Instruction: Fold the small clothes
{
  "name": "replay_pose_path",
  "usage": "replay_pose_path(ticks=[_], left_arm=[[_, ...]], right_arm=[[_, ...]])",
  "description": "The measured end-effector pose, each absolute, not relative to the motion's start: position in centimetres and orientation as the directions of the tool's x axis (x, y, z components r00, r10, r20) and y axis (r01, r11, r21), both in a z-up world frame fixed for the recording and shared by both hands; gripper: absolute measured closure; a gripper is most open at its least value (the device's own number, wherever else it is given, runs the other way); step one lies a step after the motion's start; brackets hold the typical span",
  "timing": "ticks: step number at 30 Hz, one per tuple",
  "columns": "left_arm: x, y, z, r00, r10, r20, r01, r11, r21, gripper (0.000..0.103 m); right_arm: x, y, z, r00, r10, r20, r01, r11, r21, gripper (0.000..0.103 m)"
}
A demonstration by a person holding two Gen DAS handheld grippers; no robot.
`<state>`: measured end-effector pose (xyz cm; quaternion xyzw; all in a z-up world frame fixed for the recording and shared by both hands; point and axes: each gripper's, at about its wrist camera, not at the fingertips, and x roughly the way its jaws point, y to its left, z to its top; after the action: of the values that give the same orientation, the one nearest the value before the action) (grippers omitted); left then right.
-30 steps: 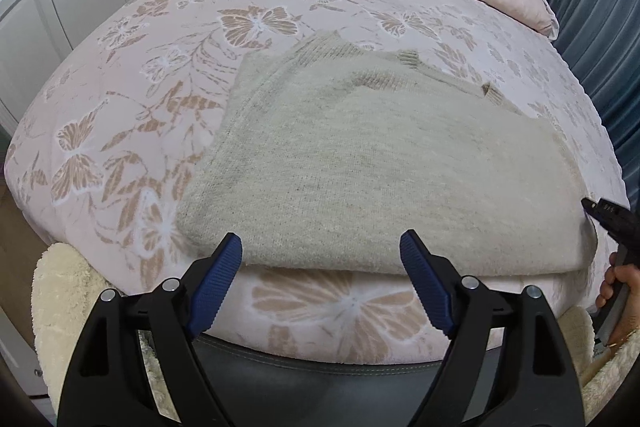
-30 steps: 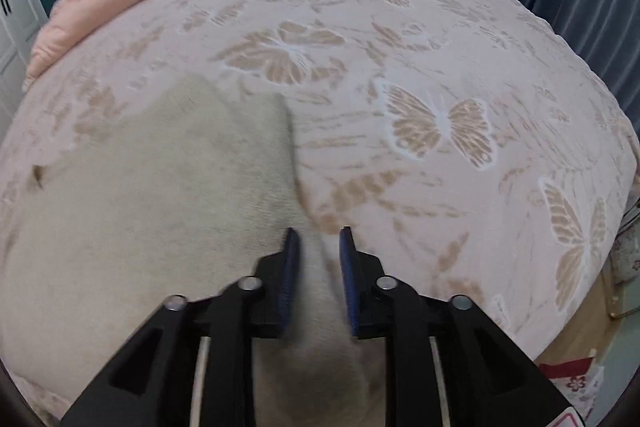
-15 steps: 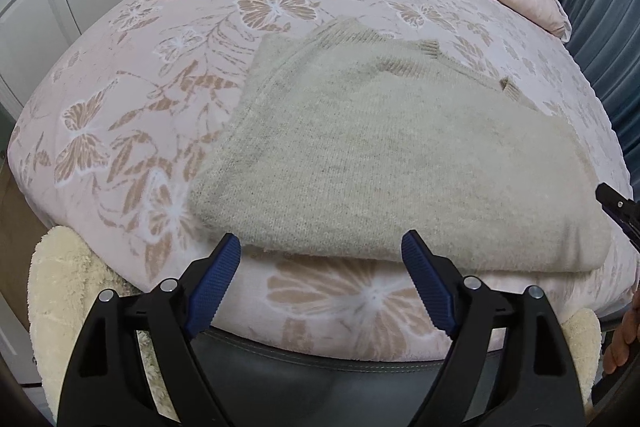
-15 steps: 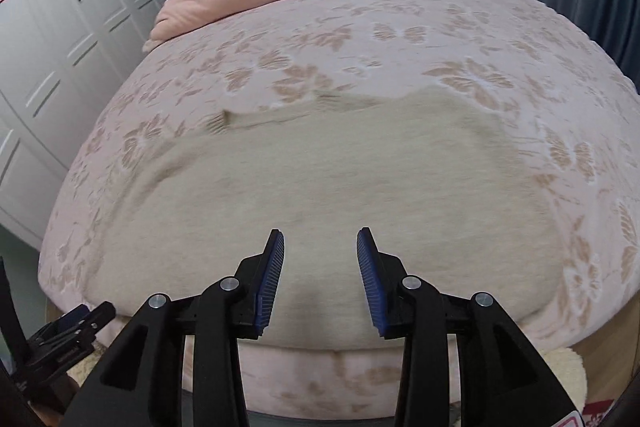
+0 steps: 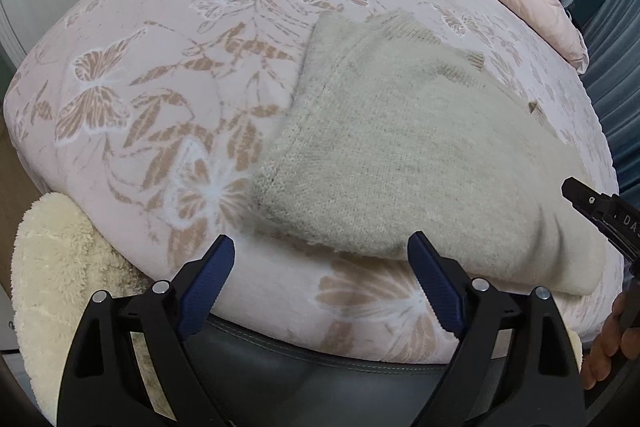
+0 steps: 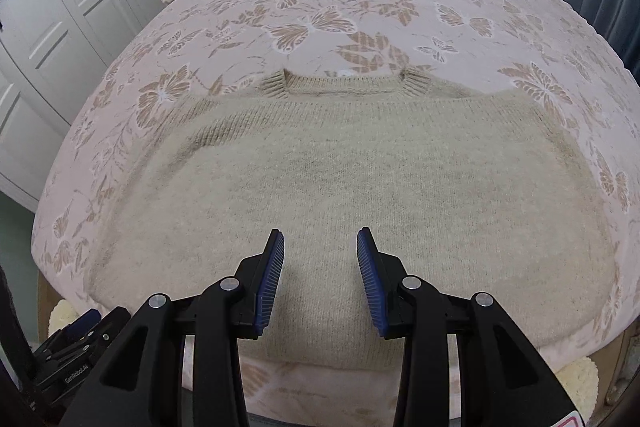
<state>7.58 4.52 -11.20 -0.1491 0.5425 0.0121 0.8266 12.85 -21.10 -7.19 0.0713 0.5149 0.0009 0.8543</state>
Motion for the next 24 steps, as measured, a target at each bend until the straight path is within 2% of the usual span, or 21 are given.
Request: replay_pose_path(ticks=[7,9,12,13,14,15,17,20,24], left_arm=[[9.0,6.8,-13.4,0.404,-0.342,-0.848,-0.315,0.819,-0.48,0.013],[9.5,7.5,-14.0,0.419,-0.36,-0.834,-0.378,0.766,-0.521,0.012],[10.3,7.8,-14.0,0.444,-0.365,-0.818,-0.405,0.733,-0.547,0.01],[10.6,7.8,-13.8,0.456,-0.371,-0.809,-0.399,0.727,-0.558,0.016],[11.0,7.7,-13.6,0.471,-0.395,-0.789,-0.378,0.718,-0.585,0.036],[11.3,7.5,-13.6,0.466,-0.415,-0.781,-0.365,0.714,-0.598,0.045],[12.1,7.2,-13.6,0.453,-0.467,-0.759,-0.347,0.692,-0.633,0.077],[12.7,6.0,-11.5,0.477,-0.481,-0.736,-0.282,0.709,-0.647,0.082],[13.1,2.0,-4.3,0.559,-0.485,-0.672,-0.079,0.776,-0.625,0.083]], right_arm=[[16.9,-20.6,-9.6,0.403,0.07,-0.912,0.101,0.988,0.12,0.067],[18.3,-20.3,-12.4,0.311,0.068,-0.948,0.101,0.989,0.104,0.063],[18.5,-19.2,-13.1,0.338,0.024,-0.941,0.056,0.997,0.045,0.058],[18.5,-18.9,-13.1,0.341,0.013,-0.94,0.049,0.998,0.031,0.058],[18.4,-18.9,-13.1,0.342,0.011,-0.94,0.044,0.999,0.028,0.057],[18.4,-19.0,-13.1,0.344,0.018,-0.939,0.039,0.999,0.034,0.057],[18.4,-19.6,-13.1,0.351,0.053,-0.935,0.038,0.997,0.07,0.058],[18.0,-20.6,-12.8,0.37,0.115,-0.922,0.031,0.99,0.136,0.057],[15.9,-23.2,-10.8,0.435,0.232,-0.87,0.07,0.955,0.289,0.057]])
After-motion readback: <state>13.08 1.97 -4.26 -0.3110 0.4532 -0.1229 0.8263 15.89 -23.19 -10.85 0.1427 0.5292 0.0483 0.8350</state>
